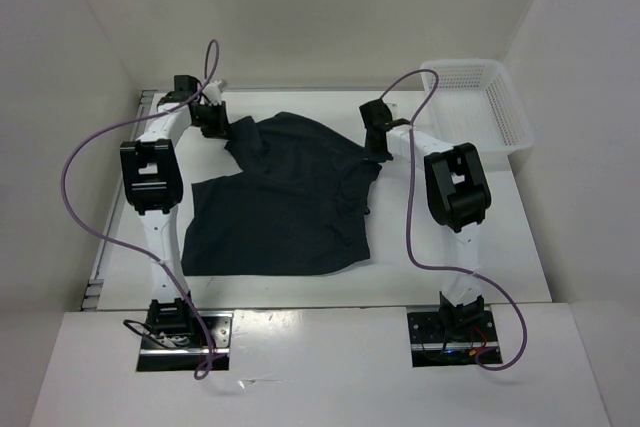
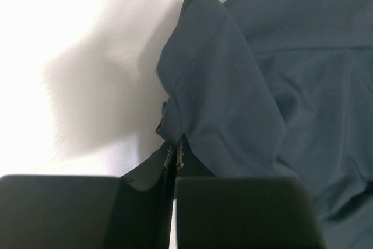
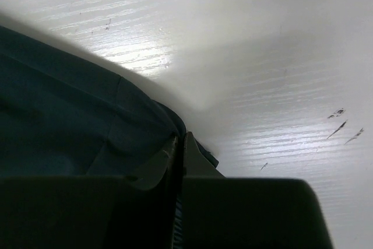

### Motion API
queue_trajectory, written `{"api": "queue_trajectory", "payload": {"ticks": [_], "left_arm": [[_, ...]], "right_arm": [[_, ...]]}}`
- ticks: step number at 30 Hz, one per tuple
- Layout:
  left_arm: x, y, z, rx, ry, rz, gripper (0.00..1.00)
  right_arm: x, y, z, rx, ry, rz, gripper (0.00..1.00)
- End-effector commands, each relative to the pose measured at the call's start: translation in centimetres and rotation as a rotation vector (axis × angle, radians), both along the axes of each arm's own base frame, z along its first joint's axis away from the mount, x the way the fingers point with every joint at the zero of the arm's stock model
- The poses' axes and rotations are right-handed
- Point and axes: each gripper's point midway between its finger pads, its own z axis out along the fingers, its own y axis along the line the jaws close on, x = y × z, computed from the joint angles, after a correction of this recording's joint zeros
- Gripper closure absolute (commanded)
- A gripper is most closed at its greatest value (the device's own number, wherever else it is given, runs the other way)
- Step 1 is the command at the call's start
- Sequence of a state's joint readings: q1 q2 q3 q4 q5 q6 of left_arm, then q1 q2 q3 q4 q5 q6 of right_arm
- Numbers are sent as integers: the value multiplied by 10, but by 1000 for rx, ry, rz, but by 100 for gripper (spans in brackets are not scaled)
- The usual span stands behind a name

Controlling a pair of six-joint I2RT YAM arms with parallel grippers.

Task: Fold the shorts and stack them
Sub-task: Flatten the shorts out

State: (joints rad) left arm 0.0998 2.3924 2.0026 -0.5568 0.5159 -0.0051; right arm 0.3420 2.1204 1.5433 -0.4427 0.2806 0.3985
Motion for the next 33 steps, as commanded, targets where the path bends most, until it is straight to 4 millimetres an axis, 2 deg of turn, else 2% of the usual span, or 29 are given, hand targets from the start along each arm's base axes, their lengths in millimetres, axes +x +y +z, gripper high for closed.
{"api": "queue_trajectory", "payload": {"ticks": [1,2,4,5,7,8,9,10,12,14,16,17,19,20,21,22,24,25,27,28,29,30,32,33], "left_arm": [[0,17,93,32,-161,31,100],[-13,19,108,54,-172,47,100],[-28,29,113,113,-164,91,100],[-48,30,111,129,-132,103,100],[-72,37,96,173,-66,134,100],[-87,37,98,184,-48,140,100],[-112,38,71,196,39,143,96],[-124,38,62,203,70,145,93],[-146,38,51,217,117,149,82],[-166,41,34,238,181,155,54],[-165,47,38,249,172,173,44],[-162,49,39,259,157,180,41],[-138,53,68,263,59,194,27],[-127,54,76,264,34,197,25],[-114,54,87,258,-9,198,19],[-91,57,106,260,-69,205,13],[-66,47,119,238,-119,176,13],[-43,42,120,226,-143,159,12],[-26,26,111,223,-133,124,12],[-17,19,81,214,-77,102,12],[-3,16,93,194,-104,89,12],[4,6,66,173,-56,61,12],[12,-3,56,126,-38,28,12],[24,-10,50,114,-53,10,12]], "right_arm": [[12,0,7,0,-25,-14,100],[14,1,8,3,-34,-14,100],[21,3,16,11,-56,-14,100],[24,4,20,9,-66,-7,100],[24,3,16,1,-57,1,100],[28,5,20,7,-74,1,100],[28,6,20,15,-71,6,100],[27,6,15,7,-62,14,100],[29,12,18,32,-65,29,100],[28,13,18,40,-62,35,100],[30,15,19,45,-67,48,100],[29,17,19,44,-63,71,100],[31,19,25,49,-79,99,100],[28,23,26,37,-78,125,100],[29,24,27,39,-86,126,100],[28,28,27,32,-86,146,100],[26,27,29,26,-87,153,100],[23,26,25,23,-75,153,100],[23,24,25,16,-77,148,100],[21,23,22,8,-68,155,100],[21,23,22,8,-68,155,100],[19,22,21,5,-59,155,100],[18,27,25,2,-67,173,100],[18,27,25,2,-67,173,100]]}}
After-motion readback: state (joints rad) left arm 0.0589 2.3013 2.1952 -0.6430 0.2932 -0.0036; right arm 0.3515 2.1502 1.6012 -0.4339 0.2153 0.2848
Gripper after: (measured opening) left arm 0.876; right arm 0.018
